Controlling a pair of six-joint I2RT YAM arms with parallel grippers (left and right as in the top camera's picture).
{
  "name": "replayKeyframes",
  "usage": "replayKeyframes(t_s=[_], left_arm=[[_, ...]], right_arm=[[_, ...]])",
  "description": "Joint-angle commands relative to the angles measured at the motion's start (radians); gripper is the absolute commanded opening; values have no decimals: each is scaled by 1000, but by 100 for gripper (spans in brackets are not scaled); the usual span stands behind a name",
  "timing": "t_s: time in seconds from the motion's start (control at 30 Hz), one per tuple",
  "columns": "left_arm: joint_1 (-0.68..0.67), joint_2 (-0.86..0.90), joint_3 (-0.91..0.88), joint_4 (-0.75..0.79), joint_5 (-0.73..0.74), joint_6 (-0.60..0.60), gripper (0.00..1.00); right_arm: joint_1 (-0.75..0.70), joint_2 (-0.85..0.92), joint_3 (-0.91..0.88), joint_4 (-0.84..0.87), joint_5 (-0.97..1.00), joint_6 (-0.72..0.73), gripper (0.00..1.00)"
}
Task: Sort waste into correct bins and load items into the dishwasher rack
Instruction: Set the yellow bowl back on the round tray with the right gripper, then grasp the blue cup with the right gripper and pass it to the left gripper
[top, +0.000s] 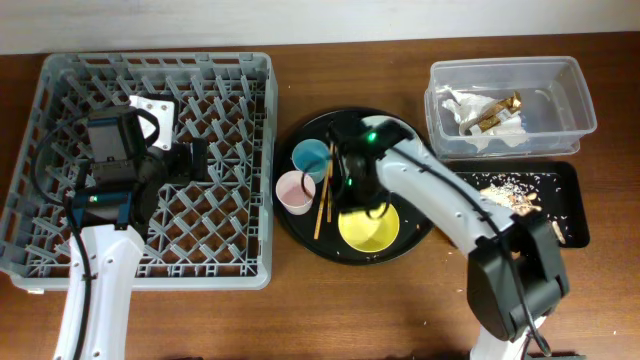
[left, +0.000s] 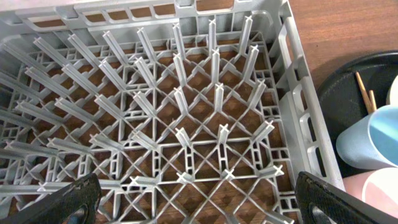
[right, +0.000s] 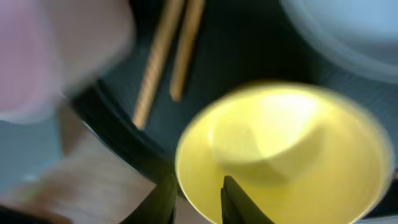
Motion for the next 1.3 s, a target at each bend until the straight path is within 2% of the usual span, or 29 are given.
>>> replayKeyframes(t_s=[0.0,0.03,0.07,0.1,0.17,0.23,0.27,0.43,0.57,0.63,0.7,0.77,0.83,0.87,0.93,1.0,1.07,1.1,1.17,1.27], left_arm=[[-2,3,16,3,11,12,99],[-2,3,16,2,11,12,99],[-2,3,16,3,11,12,99],[-2,3,16,3,11,12,99],[-2,3,16,3,11,12,99],[-2,3,16,2,11,12,99],[-2,3,16,3,11,12,99],[-2,3,16,3,11,12,99],[-2,3,16,30,11,12,99],[-2,3,16,34,11,12,99],[-2,3,16,39,11,12,99],[-2,3,16,66,140,-27,99],[-2,10,16,141,420,-276,99],[-2,17,16,178,523,-344,99],[-2,57,16,286,727,-601,99],[-2,134,16,472,1019,-787,99],[-2,243,16,723,1306,-1073,99],[-2,266,16,742,1352,-1111,99],[-15,293,16,742,1456,-1108,99],[-18,293,15,738,1502,-1040,99]], right_arm=[[-34,-48,129,21,12,-17,26],[-35,-47,131,81,12,-17,30],[-34,-34,130,167,12,-16,43],[-35,-24,130,208,12,-16,45],[-37,36,130,303,16,-11,44],[-57,93,130,315,22,4,39],[-69,123,130,334,23,10,30],[-74,187,130,337,38,10,28],[-73,209,130,342,38,10,18],[-74,209,132,352,37,11,4],[-106,174,199,318,-17,18,4],[-195,111,313,255,-166,17,4],[-326,57,340,275,-522,-5,4],[-354,57,340,280,-624,-25,4],[-401,59,338,284,-867,-146,4],[-396,59,338,283,-924,-206,4],[-360,59,338,291,-992,-262,4],[-337,59,338,296,-996,-272,4],[-257,59,338,319,-1007,-322,4],[-233,59,338,363,-1063,-332,4]])
